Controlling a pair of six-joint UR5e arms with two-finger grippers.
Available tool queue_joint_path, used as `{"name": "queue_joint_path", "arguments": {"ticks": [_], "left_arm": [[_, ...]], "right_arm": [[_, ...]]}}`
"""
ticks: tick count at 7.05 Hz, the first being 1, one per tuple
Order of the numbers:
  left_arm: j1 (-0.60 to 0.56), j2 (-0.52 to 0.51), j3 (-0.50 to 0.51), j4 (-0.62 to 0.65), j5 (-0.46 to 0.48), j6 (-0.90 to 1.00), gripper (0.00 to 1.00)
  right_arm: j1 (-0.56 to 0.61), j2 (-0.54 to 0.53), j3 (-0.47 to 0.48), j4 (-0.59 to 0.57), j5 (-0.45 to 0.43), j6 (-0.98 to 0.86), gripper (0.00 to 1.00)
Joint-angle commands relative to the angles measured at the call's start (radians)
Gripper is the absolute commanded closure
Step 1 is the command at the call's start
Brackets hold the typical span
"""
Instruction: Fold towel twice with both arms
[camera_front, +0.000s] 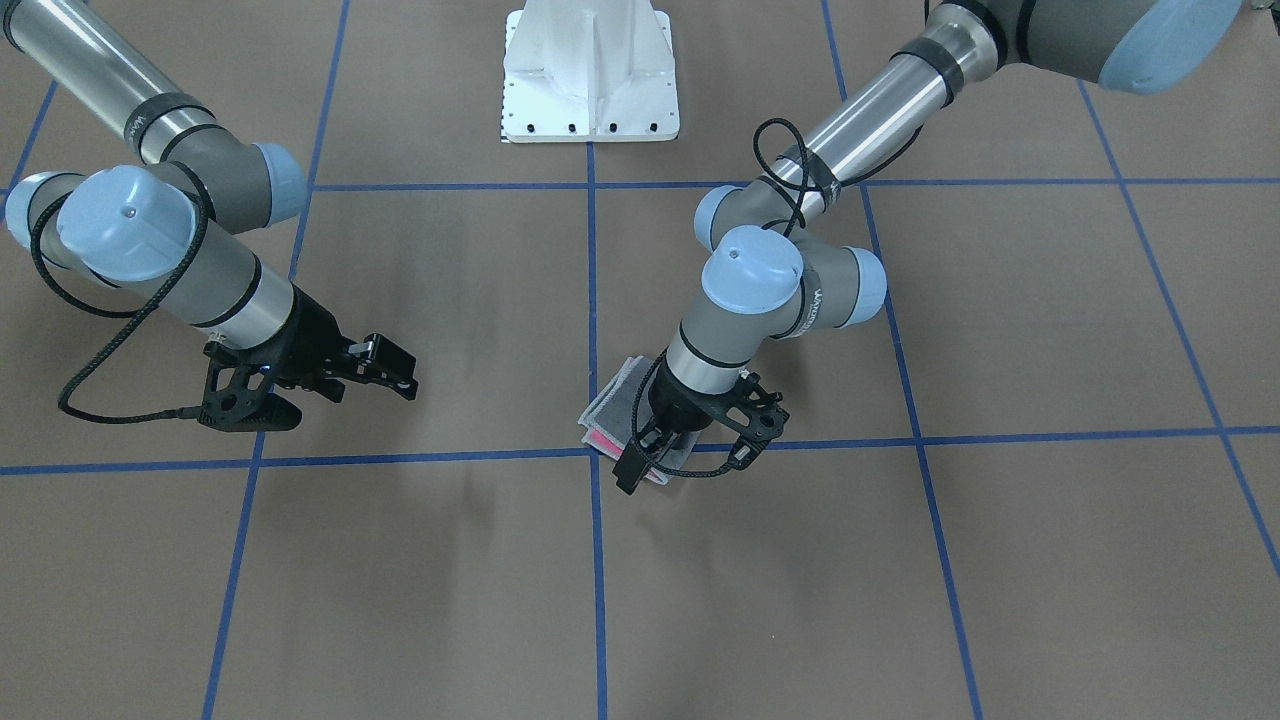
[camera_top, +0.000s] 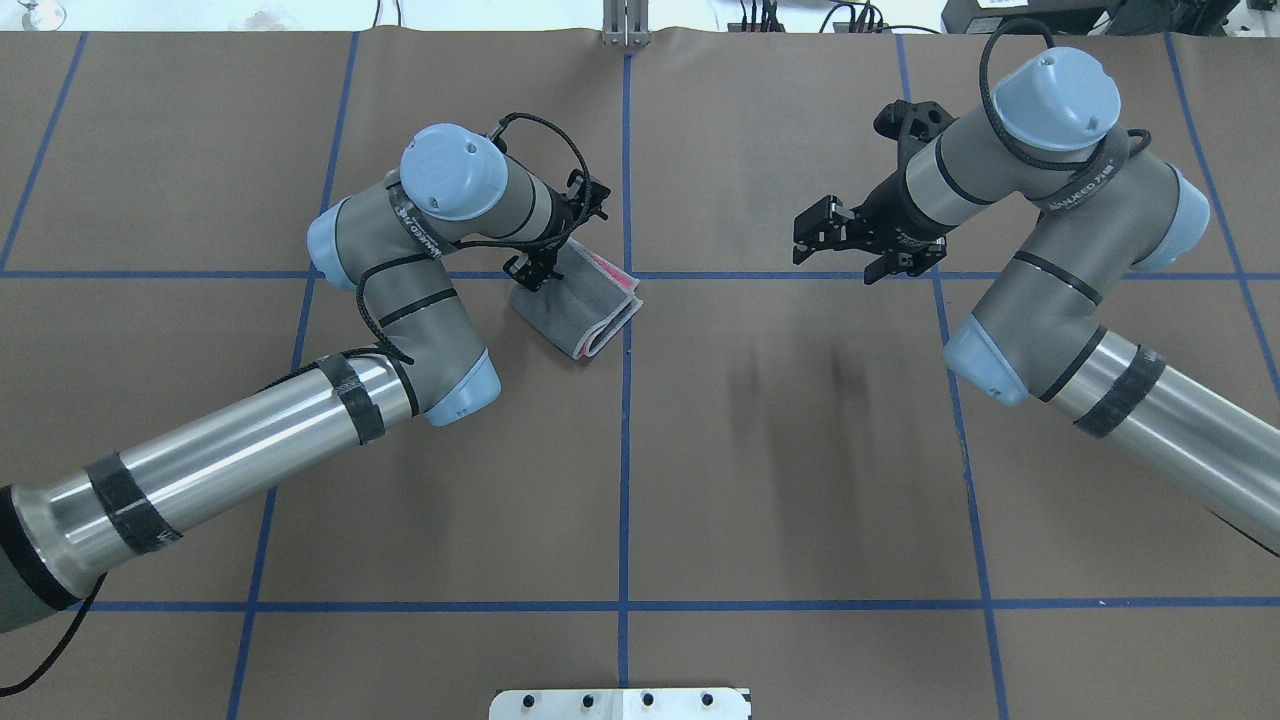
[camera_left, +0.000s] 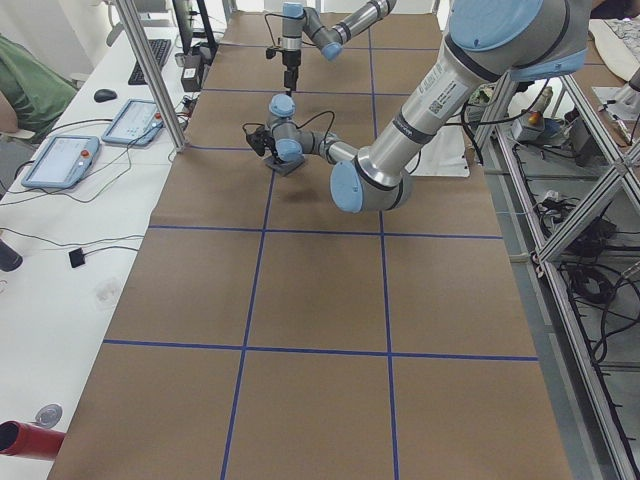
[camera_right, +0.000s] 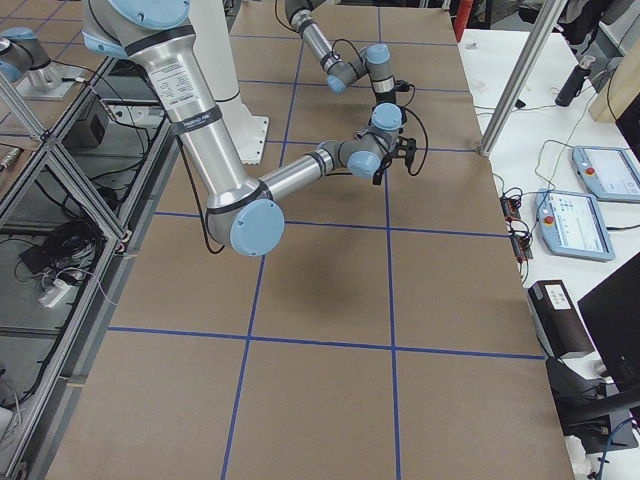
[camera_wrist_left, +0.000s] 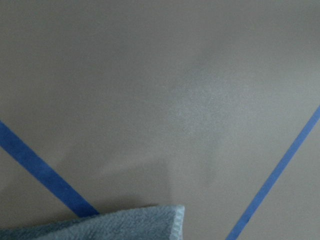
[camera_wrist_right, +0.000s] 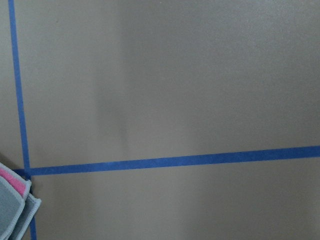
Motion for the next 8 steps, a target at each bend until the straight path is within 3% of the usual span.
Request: {"name": "queue_joint_path", "arguments": {"ticks": [1,3,5,8], "left_arm": [[-0.020,-0.017,0.014,-0.008,-0.001,0.003,0.00],[-0.068,-0.037,0.014,-0.005,-0.015,0.040,0.00],[-0.151,-0.034,0.001,0.049,-0.143,0.139,0.00],[-0.261,0.025,-0.138,0.365,-0.182,0.543,0.00]], "right_arm": [[0.004,0.000,0.000,-0.001,0.000,0.000,0.00],[0.018,0.000,0.000,-0.003,0.000,-0.002,0.00],[0.056,-0.003,0.000,-0.012,0.005,-0.052,0.00],[0.154,-0.009,-0.044,-0.155,0.002,-0.327,0.00]]}}
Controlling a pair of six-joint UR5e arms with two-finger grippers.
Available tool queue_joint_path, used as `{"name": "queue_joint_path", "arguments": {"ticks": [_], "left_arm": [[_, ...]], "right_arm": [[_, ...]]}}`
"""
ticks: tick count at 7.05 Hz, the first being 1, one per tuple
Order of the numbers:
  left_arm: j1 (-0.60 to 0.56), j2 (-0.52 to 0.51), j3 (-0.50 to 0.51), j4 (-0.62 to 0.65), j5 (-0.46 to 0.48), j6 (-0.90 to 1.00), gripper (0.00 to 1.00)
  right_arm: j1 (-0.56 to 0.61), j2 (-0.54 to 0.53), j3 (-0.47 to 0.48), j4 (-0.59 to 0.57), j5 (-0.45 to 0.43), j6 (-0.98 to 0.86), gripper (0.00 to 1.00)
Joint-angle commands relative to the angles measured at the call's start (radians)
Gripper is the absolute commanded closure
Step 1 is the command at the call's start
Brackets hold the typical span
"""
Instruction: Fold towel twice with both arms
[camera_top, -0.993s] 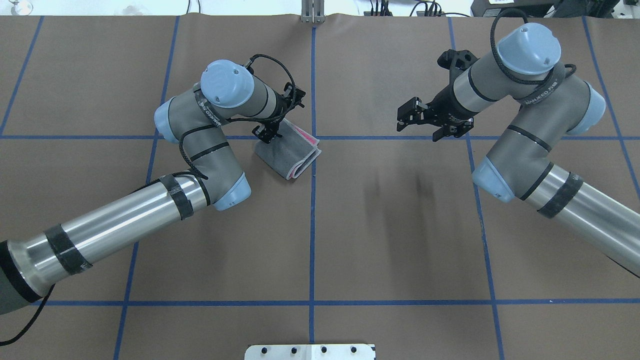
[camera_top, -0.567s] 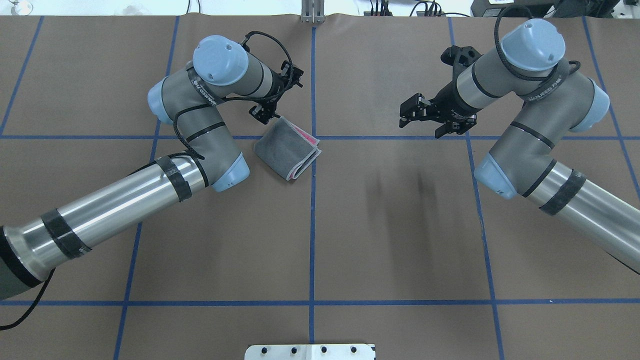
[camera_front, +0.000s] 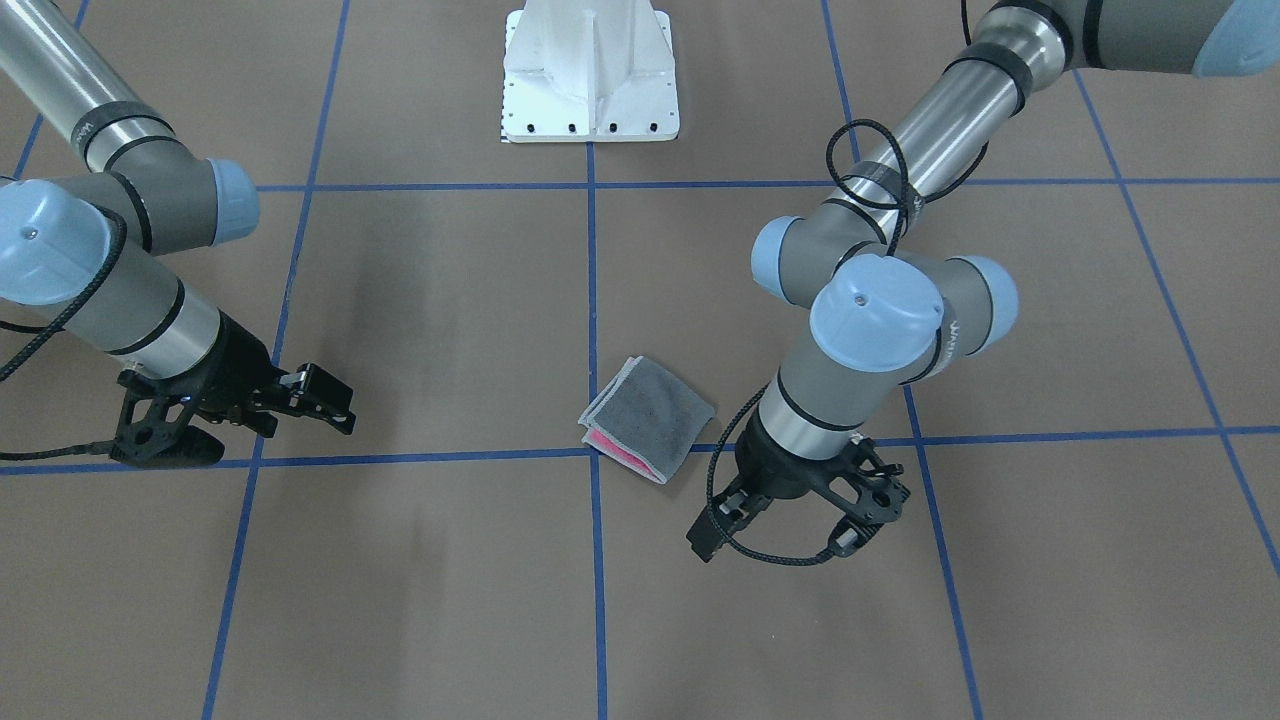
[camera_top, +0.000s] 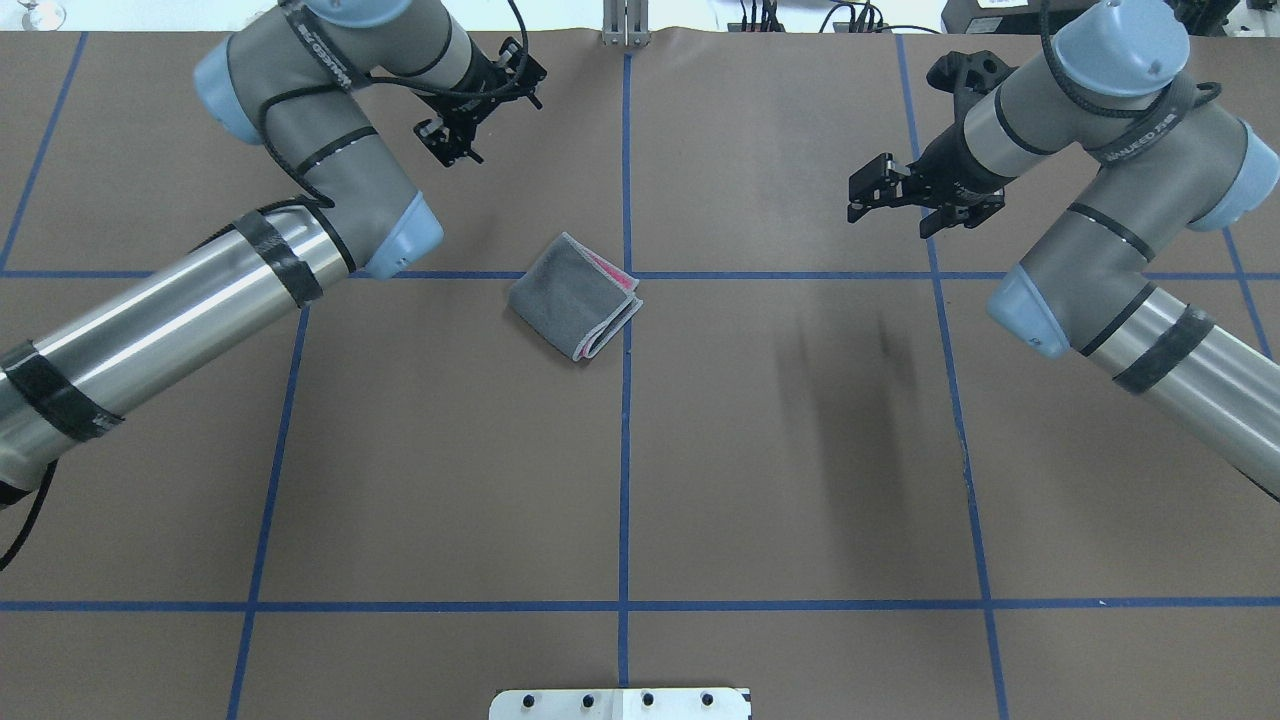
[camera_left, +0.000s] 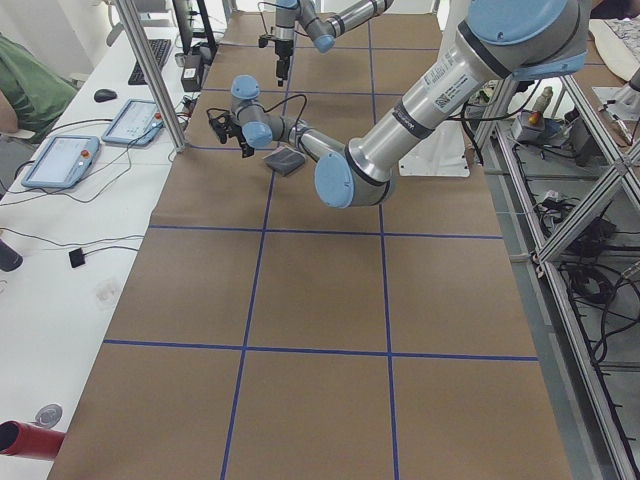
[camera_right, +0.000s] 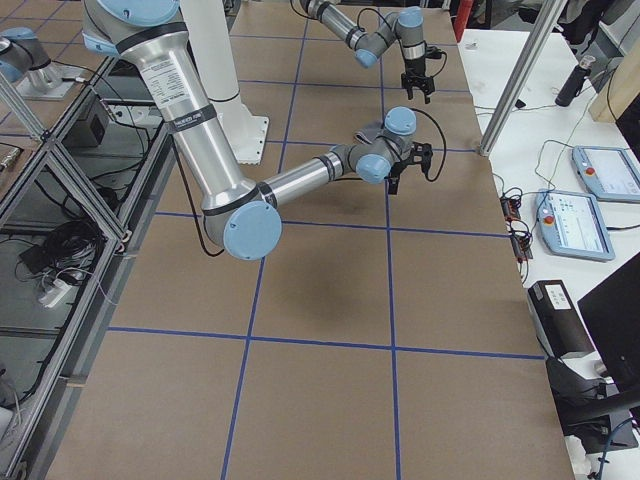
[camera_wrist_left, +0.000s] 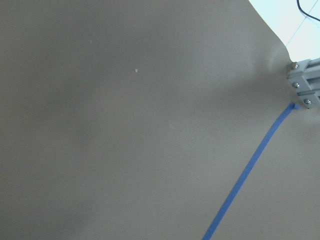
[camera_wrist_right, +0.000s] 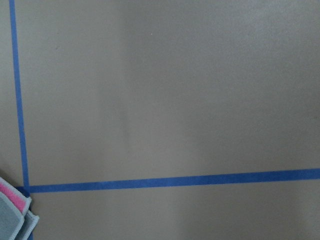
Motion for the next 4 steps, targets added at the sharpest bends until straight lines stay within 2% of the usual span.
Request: {"name": "queue_joint_path", "arguments": {"ticks": [1,2,4], "left_arm": [[-0.081,0.114,-0.147,0.195,-0.009,0.344,0.00],[-0.127,0.180,-0.219,0.268,-0.009,0.554,0.00],[-0.181,0.363,-0.364,0.295,-0.012,0.860,0.00]], "right_arm": [[0.092,-0.001,-0.021,-0.165,-0.001,-0.262,0.00],[0.132,0.005,-0.021,-0.254,-0.001,-0.377,0.00],[0.247,-0.005,-0.042,-0.339,0.010,-0.632,0.00]]}}
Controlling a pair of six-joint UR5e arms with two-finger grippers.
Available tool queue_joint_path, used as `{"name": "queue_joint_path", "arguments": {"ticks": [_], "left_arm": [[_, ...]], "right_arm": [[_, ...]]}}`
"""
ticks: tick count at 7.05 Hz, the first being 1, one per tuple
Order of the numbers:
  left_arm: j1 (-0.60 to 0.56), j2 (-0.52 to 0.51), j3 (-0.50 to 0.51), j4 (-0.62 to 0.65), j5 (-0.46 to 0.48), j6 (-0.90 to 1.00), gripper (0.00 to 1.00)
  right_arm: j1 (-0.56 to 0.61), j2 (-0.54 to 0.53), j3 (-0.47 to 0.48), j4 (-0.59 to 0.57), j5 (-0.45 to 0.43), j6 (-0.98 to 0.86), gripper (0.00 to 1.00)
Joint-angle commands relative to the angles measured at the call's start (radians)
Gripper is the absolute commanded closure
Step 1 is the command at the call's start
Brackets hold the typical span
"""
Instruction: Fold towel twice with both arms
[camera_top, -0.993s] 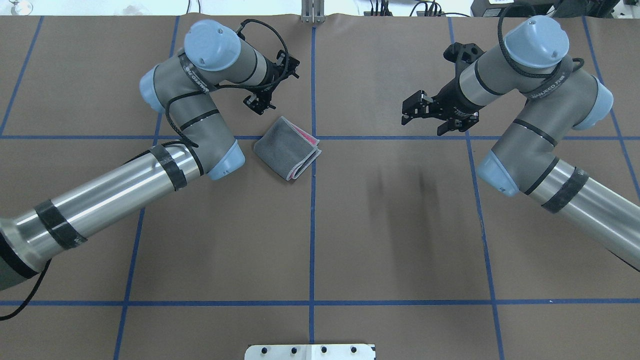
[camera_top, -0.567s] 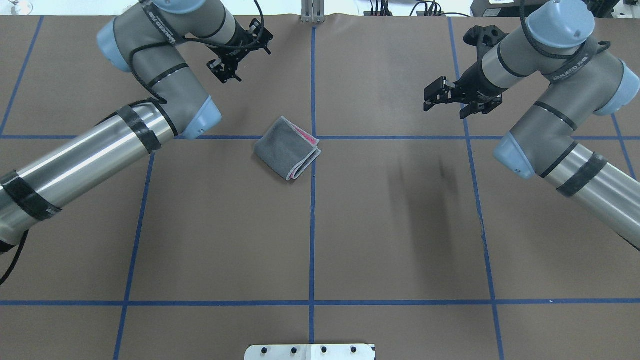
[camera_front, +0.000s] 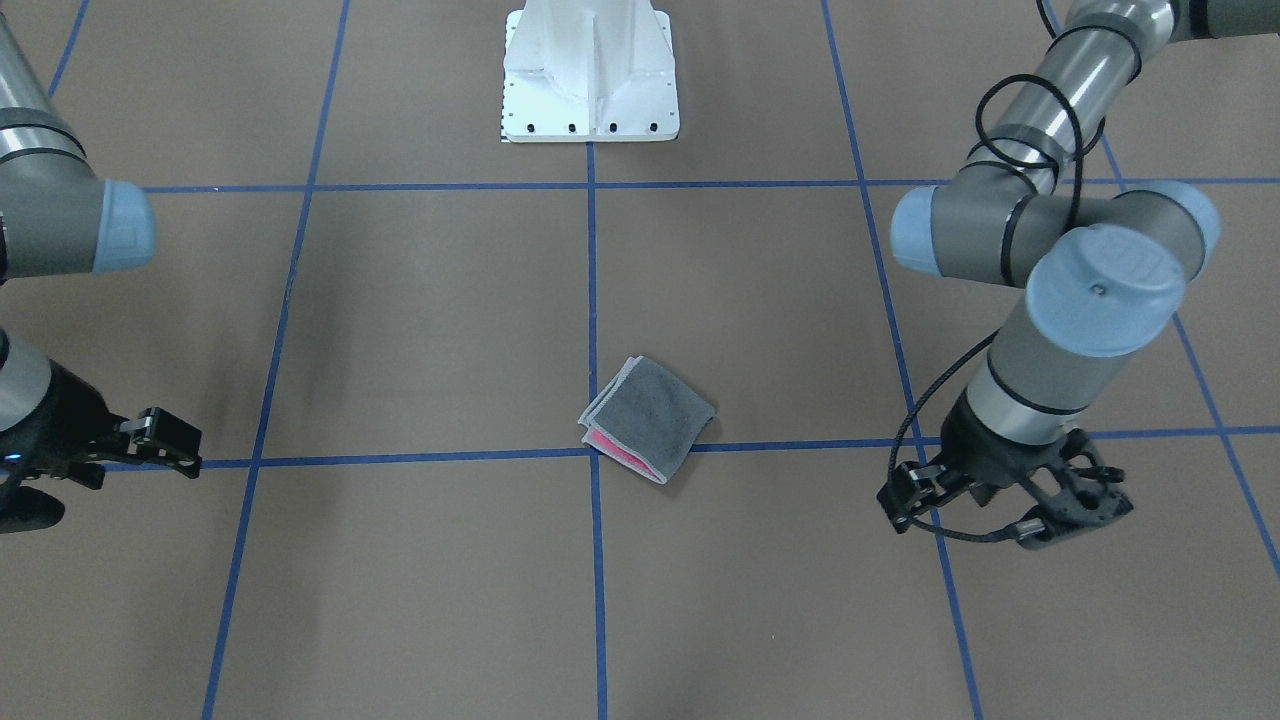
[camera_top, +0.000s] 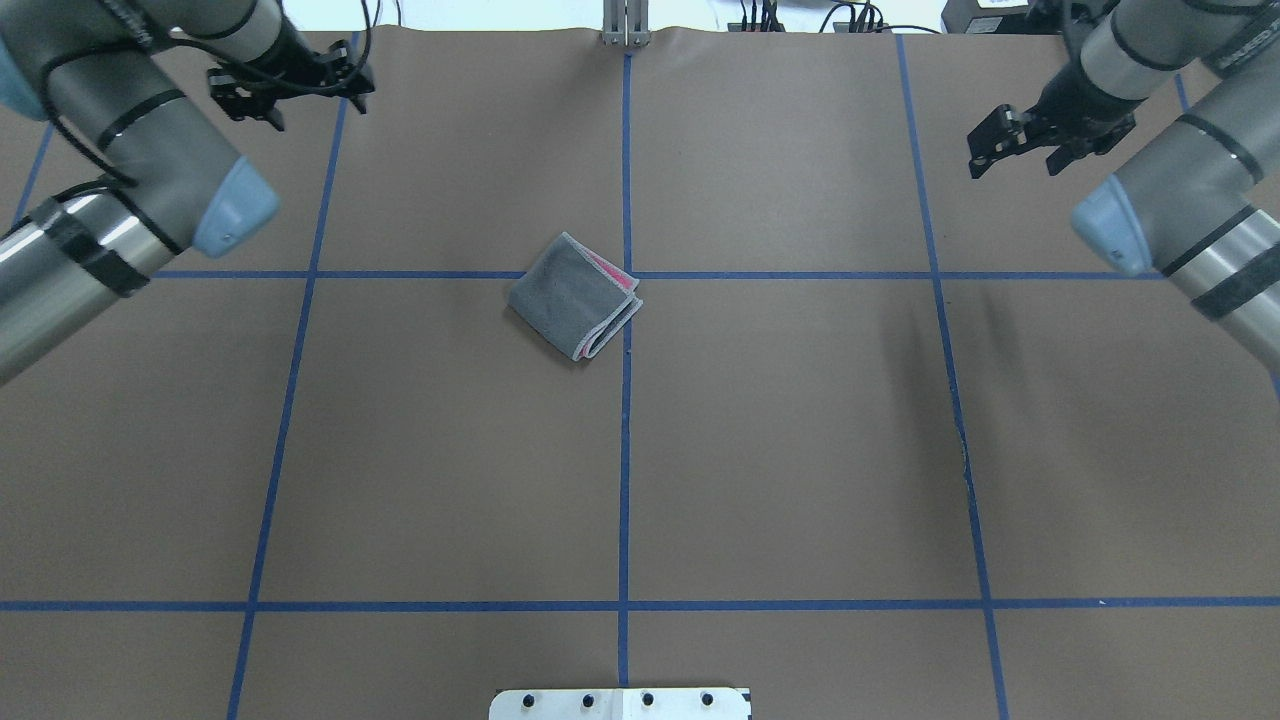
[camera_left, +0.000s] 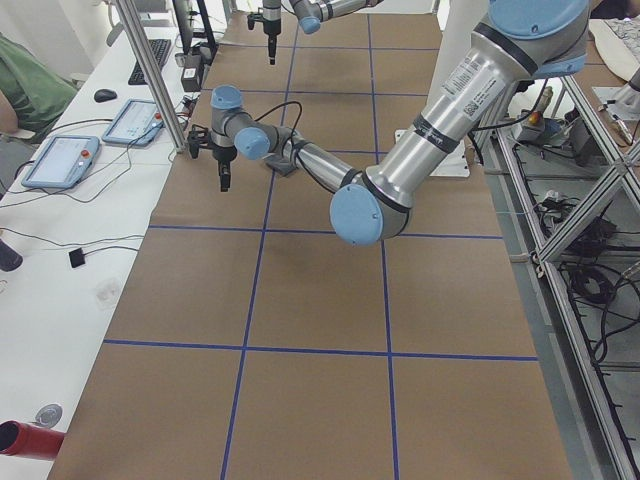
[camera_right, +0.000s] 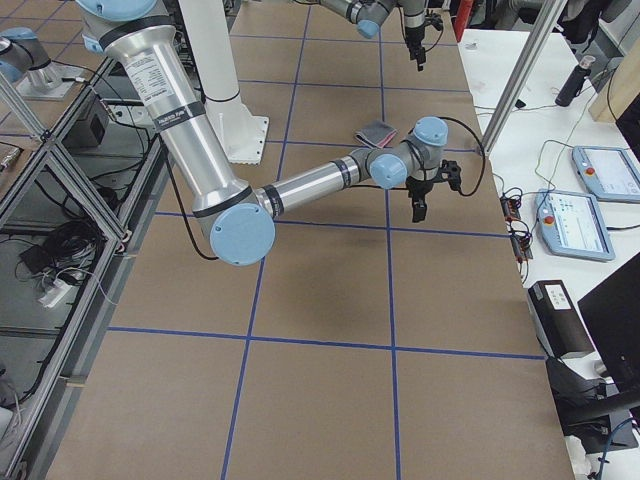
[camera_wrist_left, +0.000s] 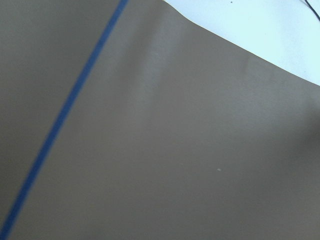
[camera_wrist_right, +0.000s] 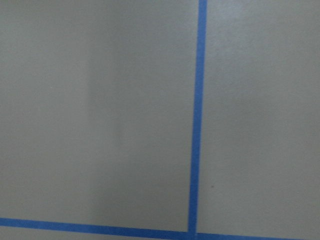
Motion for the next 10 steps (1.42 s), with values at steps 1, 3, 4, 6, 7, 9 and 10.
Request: {"name": "queue_joint_path", "arguments": {"ticks": [1,3,4,6,7,9,10], "left_arm": [[-0.087,0.137,-0.099,0.021,-0.007,0.230,0.00],[-0.152,0.221,-0.148,0.017,-0.049,0.409,0.00],[-0.217,0.310,-0.212,0.021,-0.106,0.583,0.00],[-0.293,0.462,-0.245,-0.012,-0.128,0.771,0.00],[-0.290,0.495,-0.223,-0.028,-0.113,0.775,0.00],[-0.295,0.555,-0.214,-0.028,-0.114,0.801,0.00],[-0.298,0.576,-0.223,-0.009,-0.126,0.804,0.00]], "right_arm": [[0.116,-0.004,-0.028,-0.104,0.009,-0.264,0.00],[0.178,-0.022,-0.011,-0.118,0.102,-0.294,0.00],[0.181,-0.095,-0.014,0.008,0.080,-0.295,0.00],[0.178,-0.198,-0.003,0.158,-0.085,-0.296,0.00],[0.178,-0.217,-0.006,0.159,-0.094,-0.298,0.00],[0.178,-0.251,0.004,0.158,-0.080,-0.290,0.00],[0.183,-0.262,-0.002,0.106,-0.062,-0.284,0.00]]}}
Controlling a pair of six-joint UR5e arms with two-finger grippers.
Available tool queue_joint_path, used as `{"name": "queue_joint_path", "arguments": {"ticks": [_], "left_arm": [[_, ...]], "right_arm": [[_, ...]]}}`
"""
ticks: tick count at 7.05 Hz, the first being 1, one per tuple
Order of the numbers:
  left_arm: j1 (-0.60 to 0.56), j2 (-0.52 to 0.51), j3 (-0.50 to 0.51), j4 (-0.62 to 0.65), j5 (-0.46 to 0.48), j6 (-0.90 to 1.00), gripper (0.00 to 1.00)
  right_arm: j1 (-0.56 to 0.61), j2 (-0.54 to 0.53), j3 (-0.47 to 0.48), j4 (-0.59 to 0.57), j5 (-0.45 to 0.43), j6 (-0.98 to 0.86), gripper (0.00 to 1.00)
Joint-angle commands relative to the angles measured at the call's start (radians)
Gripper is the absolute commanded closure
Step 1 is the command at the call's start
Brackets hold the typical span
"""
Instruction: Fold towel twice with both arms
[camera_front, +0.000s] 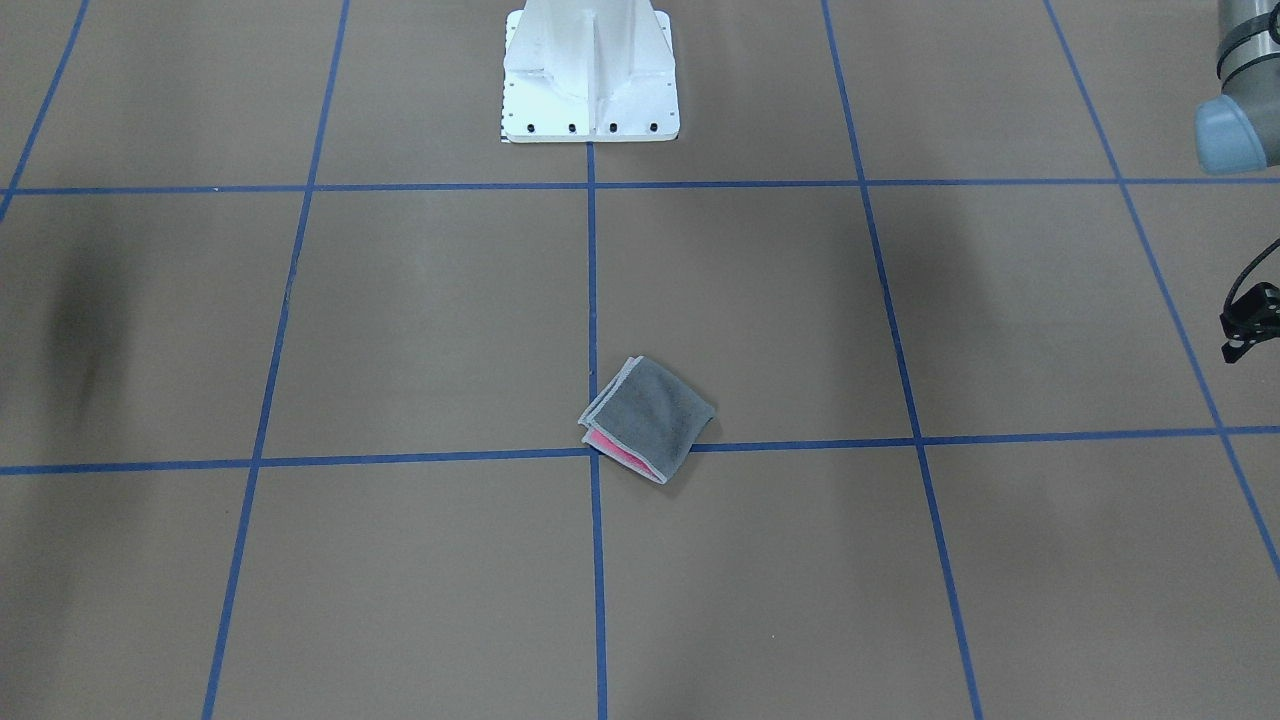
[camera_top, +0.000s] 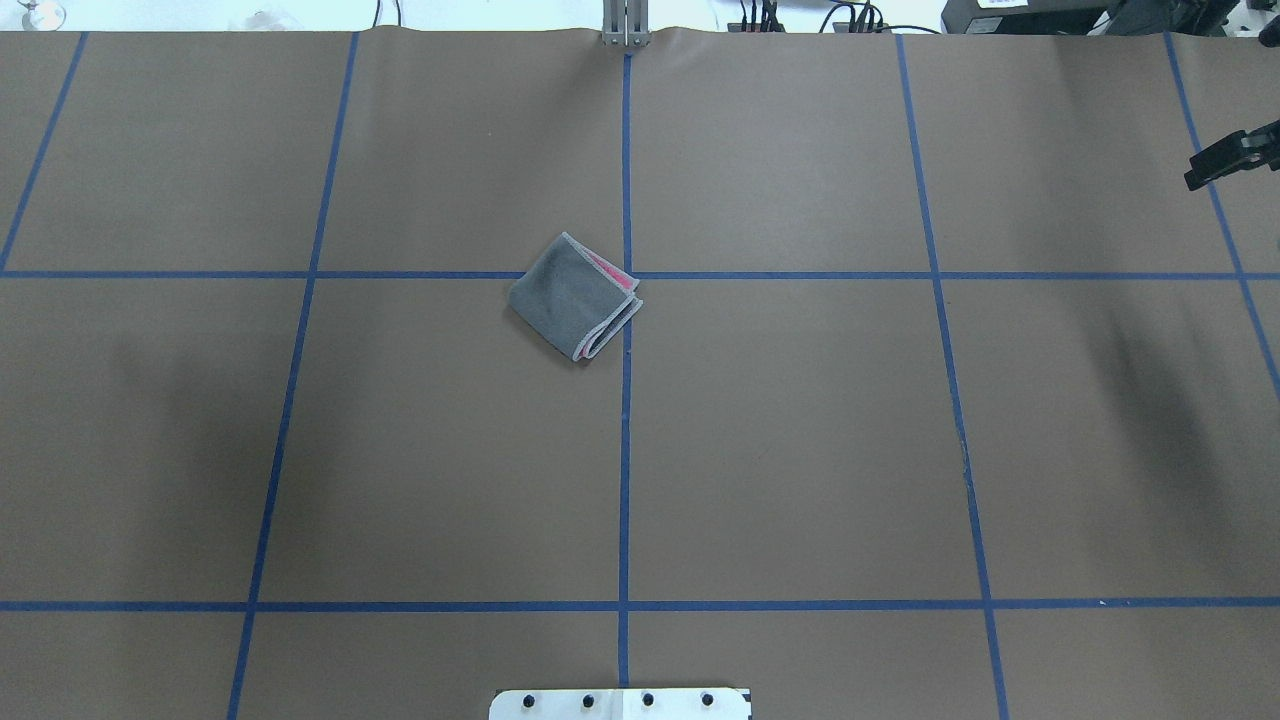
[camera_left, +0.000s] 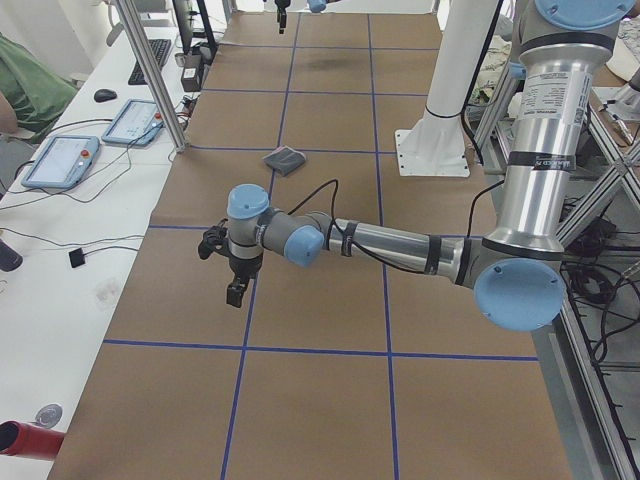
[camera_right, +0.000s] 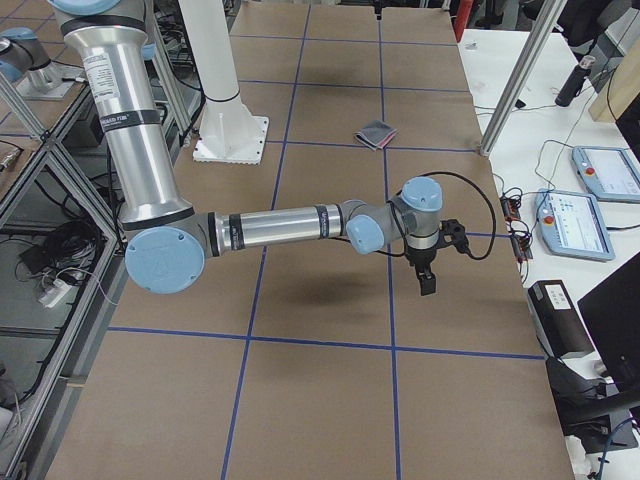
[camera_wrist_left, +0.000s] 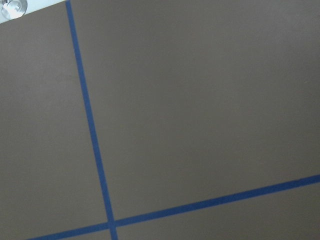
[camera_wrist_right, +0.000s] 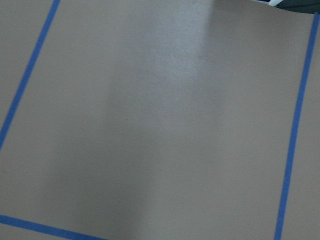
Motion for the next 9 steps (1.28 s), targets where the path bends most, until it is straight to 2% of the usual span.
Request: {"name": "queue_joint_path", "arguments": {"ticks": [1,2,3,5,9], "left_arm": [[-0.039,0.028,-0.005,0.081,-0.095,0.013,0.00],[-0.083,0.032,-0.007,0.107,-0.163,0.089,0.00],[-0.131,0.070,-0.011,0.147,-0.185,0.150,0.00],[-0.214,0.075,-0.049,0.304,-0.188,0.308,0.00],[-0.242,0.092,-0.042,0.339,-0.182,0.310,0.00]], "right_arm": [[0.084,-0.008,0.009,-0.161,0.159,-0.006,0.00],[0.152,-0.038,0.018,-0.185,0.294,-0.011,0.00],[0.177,-0.109,0.056,-0.184,0.316,-0.043,0.00],[0.217,-0.167,0.065,-0.182,0.306,-0.127,0.00],[0.254,-0.192,0.085,-0.191,0.236,-0.132,0.00]]}}
